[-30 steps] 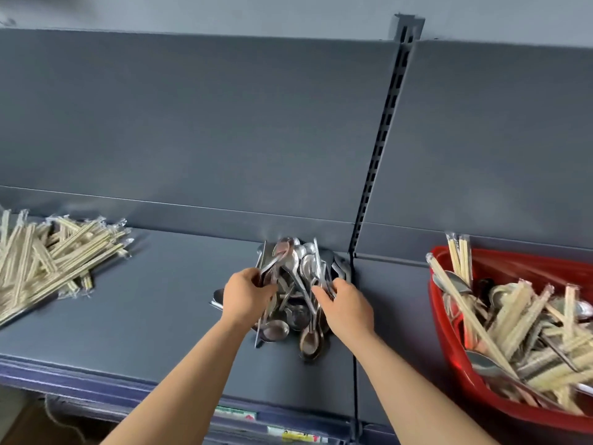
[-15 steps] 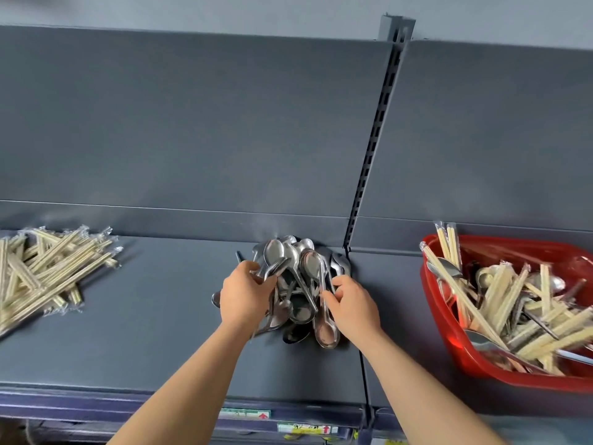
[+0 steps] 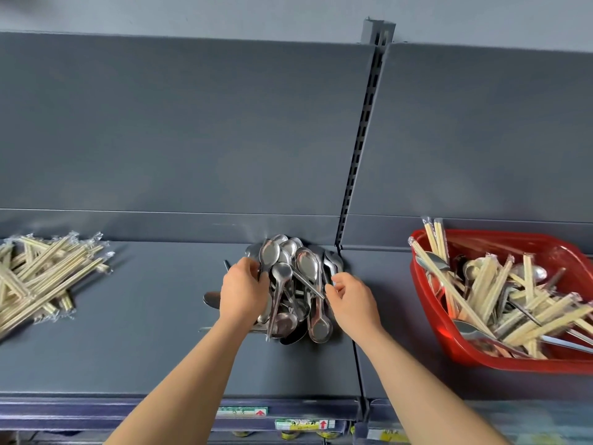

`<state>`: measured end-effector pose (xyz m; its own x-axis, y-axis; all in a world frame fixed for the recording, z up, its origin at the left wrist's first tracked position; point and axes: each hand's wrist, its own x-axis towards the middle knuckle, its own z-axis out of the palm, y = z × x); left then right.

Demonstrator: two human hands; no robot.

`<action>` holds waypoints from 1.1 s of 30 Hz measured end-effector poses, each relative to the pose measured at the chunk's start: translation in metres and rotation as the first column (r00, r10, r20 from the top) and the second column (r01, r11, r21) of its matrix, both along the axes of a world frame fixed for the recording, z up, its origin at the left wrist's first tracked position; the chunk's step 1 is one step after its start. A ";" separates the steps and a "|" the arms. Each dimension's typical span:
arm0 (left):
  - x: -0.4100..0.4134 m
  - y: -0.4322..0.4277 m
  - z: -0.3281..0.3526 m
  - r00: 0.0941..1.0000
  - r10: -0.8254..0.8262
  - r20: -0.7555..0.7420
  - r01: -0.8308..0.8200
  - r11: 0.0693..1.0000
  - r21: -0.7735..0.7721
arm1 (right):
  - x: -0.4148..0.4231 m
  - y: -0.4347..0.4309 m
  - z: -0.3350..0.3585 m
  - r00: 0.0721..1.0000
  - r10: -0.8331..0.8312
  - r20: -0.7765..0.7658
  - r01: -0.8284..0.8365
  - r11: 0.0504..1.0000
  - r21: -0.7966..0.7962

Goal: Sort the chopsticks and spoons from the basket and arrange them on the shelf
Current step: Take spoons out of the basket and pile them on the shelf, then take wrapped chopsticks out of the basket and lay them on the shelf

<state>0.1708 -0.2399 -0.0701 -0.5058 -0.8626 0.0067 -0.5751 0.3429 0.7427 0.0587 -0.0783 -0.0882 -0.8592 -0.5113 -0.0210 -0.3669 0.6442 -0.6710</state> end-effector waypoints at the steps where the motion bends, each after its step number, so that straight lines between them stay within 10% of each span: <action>1: 0.000 0.001 0.001 1.000 -0.019 0.013 0.020 0.999 -0.035 | 0.000 0.001 0.002 1.000 0.000 -0.009 0.000 1.000 -0.010; 13: -0.076 0.089 0.055 0.897 -0.340 -0.282 0.323 0.940 -0.107 | -0.063 0.113 0.076 0.958 -0.232 -0.169 0.189 0.953 -0.238; 18: -0.124 0.164 0.040 0.857 -0.484 -0.178 0.504 0.859 0.088 | -0.110 0.208 0.077 0.916 -0.314 -0.250 0.304 0.949 -0.080; 28: -0.172 0.236 0.023 0.964 -0.264 -0.033 0.266 0.956 0.127 | -0.193 0.331 0.051 0.943 -0.206 -0.262 0.309 0.837 0.451; 33: -0.173 0.249 0.025 0.984 -0.171 0.039 0.167 0.981 0.094 | -0.204 0.343 0.051 0.967 -0.154 -0.202 0.233 0.856 0.462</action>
<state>-0.0026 0.0095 -0.0449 -0.6424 -0.7606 -0.0939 -0.5490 0.3713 0.7488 -0.1454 0.2645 -0.0375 -0.9521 -0.2948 -0.0811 -0.2730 0.9392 -0.2081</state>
